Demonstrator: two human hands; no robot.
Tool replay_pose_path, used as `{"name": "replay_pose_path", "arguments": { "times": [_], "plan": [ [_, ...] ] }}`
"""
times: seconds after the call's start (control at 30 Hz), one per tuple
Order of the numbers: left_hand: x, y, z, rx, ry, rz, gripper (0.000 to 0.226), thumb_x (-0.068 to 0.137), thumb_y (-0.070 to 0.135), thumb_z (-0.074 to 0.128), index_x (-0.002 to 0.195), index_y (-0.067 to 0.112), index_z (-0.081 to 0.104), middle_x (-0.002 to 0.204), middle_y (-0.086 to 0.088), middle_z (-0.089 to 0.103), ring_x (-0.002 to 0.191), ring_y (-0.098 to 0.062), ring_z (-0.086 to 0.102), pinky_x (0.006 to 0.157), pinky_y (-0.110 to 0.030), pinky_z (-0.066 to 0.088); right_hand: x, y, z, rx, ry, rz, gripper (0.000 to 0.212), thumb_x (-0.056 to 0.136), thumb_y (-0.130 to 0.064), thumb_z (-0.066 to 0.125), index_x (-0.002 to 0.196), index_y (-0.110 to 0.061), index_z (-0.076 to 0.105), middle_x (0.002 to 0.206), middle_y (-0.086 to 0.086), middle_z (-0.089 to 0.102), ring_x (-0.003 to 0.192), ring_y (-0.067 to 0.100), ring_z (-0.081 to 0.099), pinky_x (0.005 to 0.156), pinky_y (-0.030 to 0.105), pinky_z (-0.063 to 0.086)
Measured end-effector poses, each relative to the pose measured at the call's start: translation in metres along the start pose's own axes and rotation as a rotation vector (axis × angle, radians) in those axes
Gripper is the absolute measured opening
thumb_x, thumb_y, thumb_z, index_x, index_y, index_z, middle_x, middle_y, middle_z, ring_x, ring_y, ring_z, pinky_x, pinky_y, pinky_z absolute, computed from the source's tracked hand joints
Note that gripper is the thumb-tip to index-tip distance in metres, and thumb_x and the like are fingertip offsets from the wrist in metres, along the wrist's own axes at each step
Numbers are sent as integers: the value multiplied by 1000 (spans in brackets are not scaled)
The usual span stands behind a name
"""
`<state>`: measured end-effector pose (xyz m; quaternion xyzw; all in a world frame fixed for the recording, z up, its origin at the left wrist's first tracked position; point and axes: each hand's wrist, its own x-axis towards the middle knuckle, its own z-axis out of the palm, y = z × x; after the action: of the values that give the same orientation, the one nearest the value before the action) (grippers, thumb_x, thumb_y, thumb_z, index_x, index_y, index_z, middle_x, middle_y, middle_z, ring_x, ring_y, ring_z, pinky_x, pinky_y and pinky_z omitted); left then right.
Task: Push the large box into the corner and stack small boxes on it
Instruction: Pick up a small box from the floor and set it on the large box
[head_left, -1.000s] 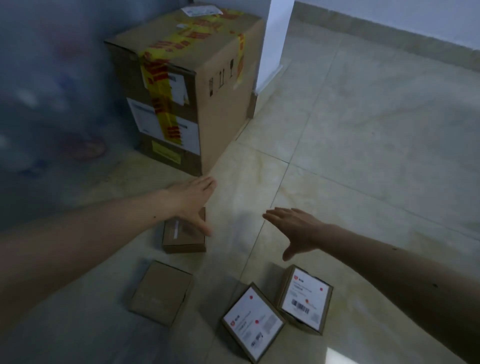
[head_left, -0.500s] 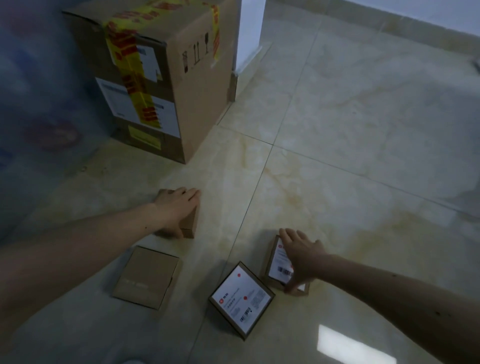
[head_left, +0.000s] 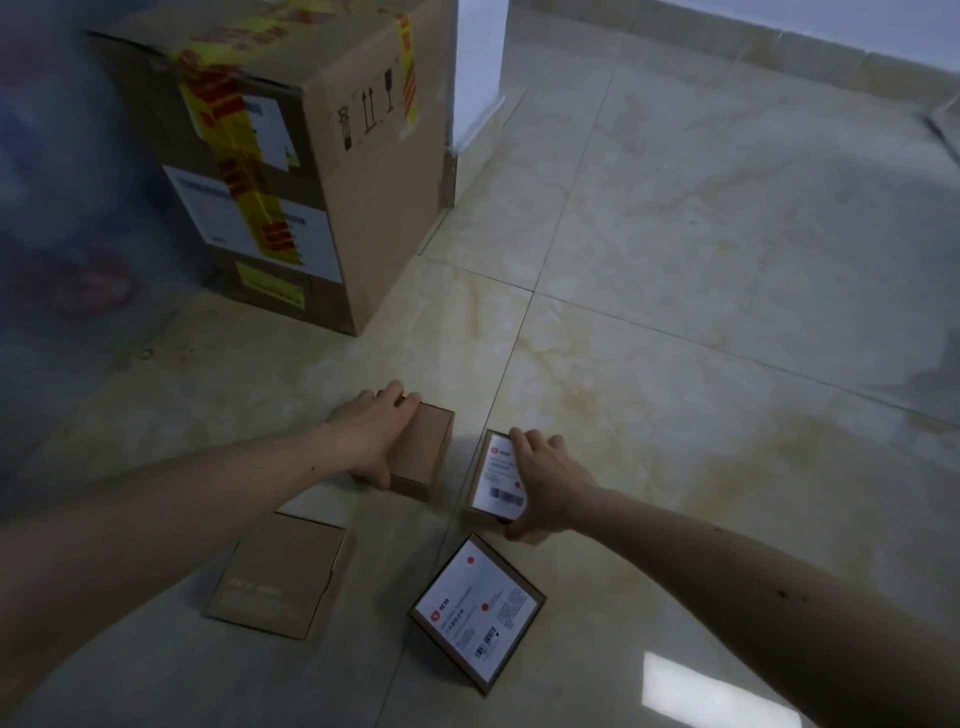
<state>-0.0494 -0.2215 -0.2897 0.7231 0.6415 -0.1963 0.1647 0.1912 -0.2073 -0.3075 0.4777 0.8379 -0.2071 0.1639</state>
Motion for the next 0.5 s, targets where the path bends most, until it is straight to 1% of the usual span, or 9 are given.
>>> {"name": "replay_pose_path", "arguments": {
  "times": [0.07,0.17,0.23,0.33,0.5],
  "plan": [
    [3,8,3,-28,15,-18,114,57,36,84,145,16,15,139,-8,28,113,-30,46,72,-34,44,4,-8,0,10,25,-14,119,62,-43,84,150,-14,10,143,7,36,128,29,34,99,43,48],
    [7,16,3,-46,43,-15,112,55,36,85,142,16,18,136,-8,29,111,-29,47,77,-36,49,10,-14,-5,22,50,-16,121,62,-43,84,151,-13,8,145,7,35,130,30,34,98,43,49],
    [8,18,0,-52,56,-15,110,54,36,85,140,16,20,135,-8,30,110,-29,47,77,-36,49,12,-14,-9,16,56,-17,121,62,-44,84,151,-13,8,146,8,34,130,30,33,98,43,49],
    [10,17,-8,-57,88,-13,108,53,37,86,138,17,22,133,-8,31,110,-29,48,75,-36,48,14,-13,-17,19,71,-11,121,63,-44,83,152,-12,7,147,8,34,131,31,33,97,43,49],
    [11,13,-32,-49,129,-14,109,49,33,87,137,17,24,132,-8,31,109,-31,48,68,-36,47,15,-10,-41,-5,129,-8,123,60,-47,84,151,-12,9,145,7,36,129,30,34,95,44,51]
  ]
}}
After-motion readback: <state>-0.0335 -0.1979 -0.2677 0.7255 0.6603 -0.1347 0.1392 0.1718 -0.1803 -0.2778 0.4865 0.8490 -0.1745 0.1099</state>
